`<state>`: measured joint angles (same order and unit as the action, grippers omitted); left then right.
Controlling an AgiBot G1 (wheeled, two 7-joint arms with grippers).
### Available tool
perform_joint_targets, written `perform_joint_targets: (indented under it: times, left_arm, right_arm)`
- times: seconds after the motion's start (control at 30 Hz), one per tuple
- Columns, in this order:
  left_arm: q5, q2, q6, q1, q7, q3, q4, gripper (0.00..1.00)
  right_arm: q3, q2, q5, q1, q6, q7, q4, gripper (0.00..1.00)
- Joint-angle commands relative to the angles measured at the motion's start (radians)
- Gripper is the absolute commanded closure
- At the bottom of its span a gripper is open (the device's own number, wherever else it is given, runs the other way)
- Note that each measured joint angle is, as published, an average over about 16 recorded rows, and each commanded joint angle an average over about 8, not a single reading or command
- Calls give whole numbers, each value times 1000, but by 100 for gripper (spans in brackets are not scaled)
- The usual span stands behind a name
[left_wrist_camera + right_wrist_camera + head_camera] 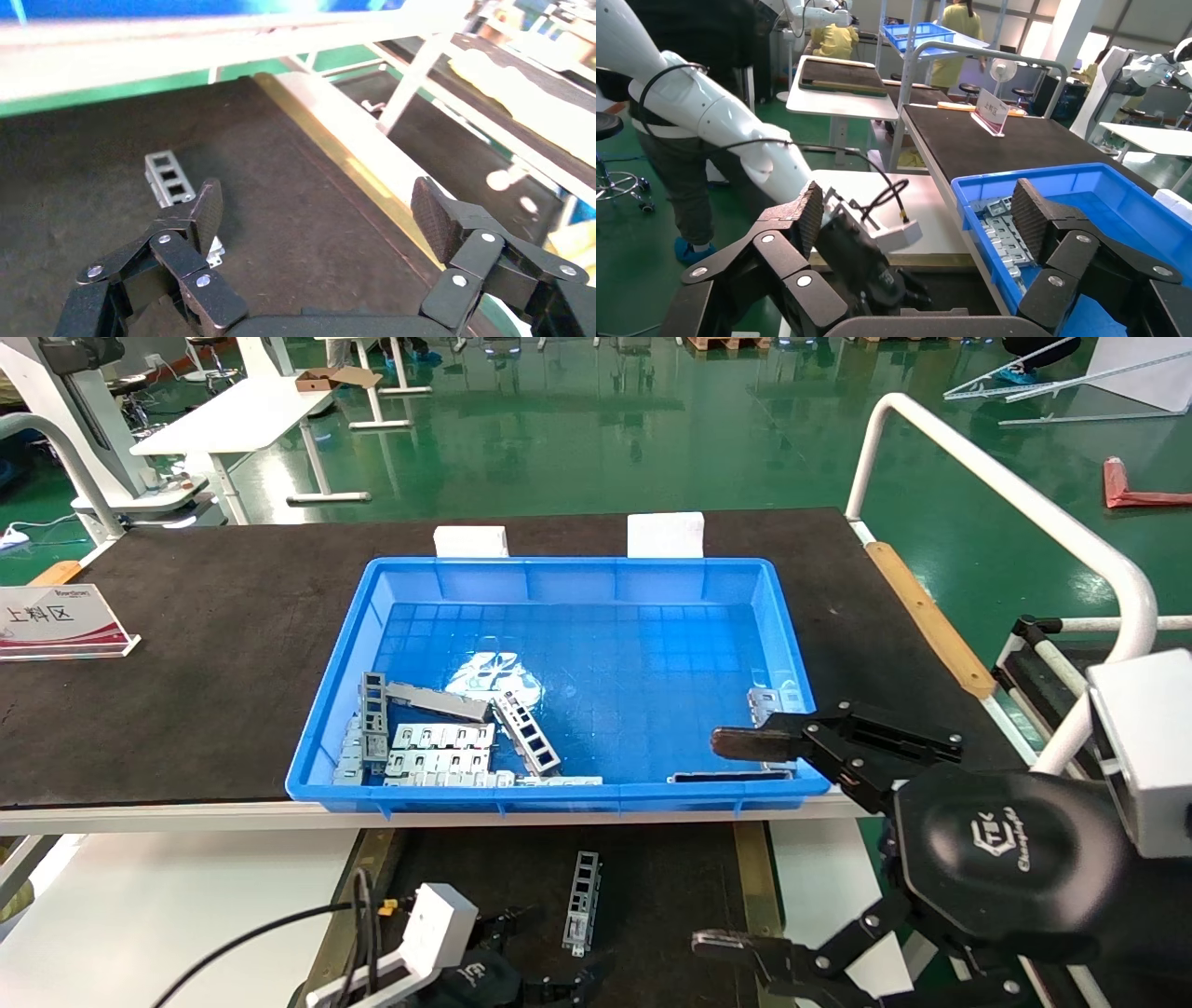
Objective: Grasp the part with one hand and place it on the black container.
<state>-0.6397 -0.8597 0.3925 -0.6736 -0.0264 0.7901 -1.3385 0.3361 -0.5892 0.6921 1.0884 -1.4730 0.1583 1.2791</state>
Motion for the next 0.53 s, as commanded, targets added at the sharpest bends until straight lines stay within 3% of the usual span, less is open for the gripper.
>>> perform_joint_targets:
  times: [0.03,0.53]
  left_arm:
    - [2,27,45,-4,6,-7,-7,0]
    - [85,135,276,-10,81,-114,-17,0]
  right_arm:
    - [0,0,0,0,0,0,0,0]
    - [0,0,0,0,0,0,0,0]
